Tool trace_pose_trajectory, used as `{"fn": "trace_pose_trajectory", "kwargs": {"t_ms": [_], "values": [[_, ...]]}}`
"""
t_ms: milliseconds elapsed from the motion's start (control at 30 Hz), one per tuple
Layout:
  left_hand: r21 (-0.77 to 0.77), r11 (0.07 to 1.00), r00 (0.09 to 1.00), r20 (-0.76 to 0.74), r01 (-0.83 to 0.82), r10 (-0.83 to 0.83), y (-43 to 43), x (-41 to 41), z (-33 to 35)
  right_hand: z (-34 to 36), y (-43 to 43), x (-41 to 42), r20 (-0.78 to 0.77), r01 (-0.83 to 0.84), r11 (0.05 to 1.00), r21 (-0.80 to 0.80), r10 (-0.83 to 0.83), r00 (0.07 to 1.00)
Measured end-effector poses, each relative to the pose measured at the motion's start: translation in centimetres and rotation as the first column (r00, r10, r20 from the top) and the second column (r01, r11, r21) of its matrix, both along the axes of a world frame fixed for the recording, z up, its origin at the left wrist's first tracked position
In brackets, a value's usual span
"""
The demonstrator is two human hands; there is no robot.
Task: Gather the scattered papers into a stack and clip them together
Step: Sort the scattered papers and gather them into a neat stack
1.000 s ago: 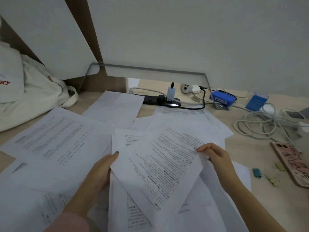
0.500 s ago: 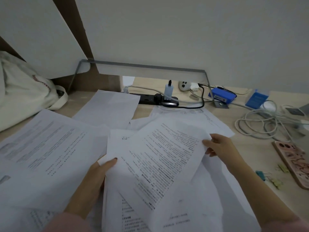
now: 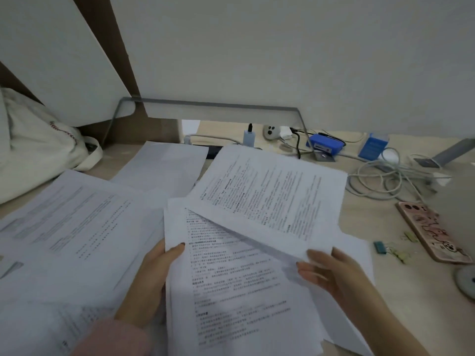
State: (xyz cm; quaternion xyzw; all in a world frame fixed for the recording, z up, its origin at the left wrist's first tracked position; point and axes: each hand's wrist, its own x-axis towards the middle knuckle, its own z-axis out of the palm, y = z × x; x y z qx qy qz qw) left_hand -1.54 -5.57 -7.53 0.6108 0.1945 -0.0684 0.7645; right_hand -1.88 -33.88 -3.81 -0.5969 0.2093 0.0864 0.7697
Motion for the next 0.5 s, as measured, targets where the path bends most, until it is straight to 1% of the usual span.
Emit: {"fn": "trace_pose_trajectory", "kwargs": {"t_ms": [100,200,267,333,400,500], "values": [[-0.044,0.993,0.993,0.057,-0.105,0.107,-0.8,-0.7,0.1,-0.7,2.0,-2.5,-0.047,-0.078,0.995,0.07,0.081,0.996],[-0.091,0.971,0.966,0.117,-0.223,0.233,-2.0,-1.4,0.3,-0.9,3.8,-4.3,-0.107,-0.143,0.981,0.133,0.158,0.982],[-0.132,0.952,0.949,0.122,-0.275,0.291,-2.7,-2.0,0.3,-1.0,4.7,-5.5,-0.139,-0.235,0.96,0.152,0.256,0.957],[-0.175,0.932,0.936,0.104,-0.317,0.338,-3.0,-2.7,-0.1,-1.0,5.4,-6.5,-0.171,-0.354,0.916,0.189,0.386,0.906],[-0.193,0.934,0.943,0.087,-0.3,0.321,-2.8,-3.2,-0.4,-1.0,5.9,-7.4,-0.181,-0.483,0.854,0.193,0.515,0.838],[-0.182,0.968,0.974,0.118,-0.171,0.194,-2.5,-3.6,-0.6,-0.9,6.1,-8.3,-0.178,-0.607,0.783,0.133,0.622,0.763]]}}
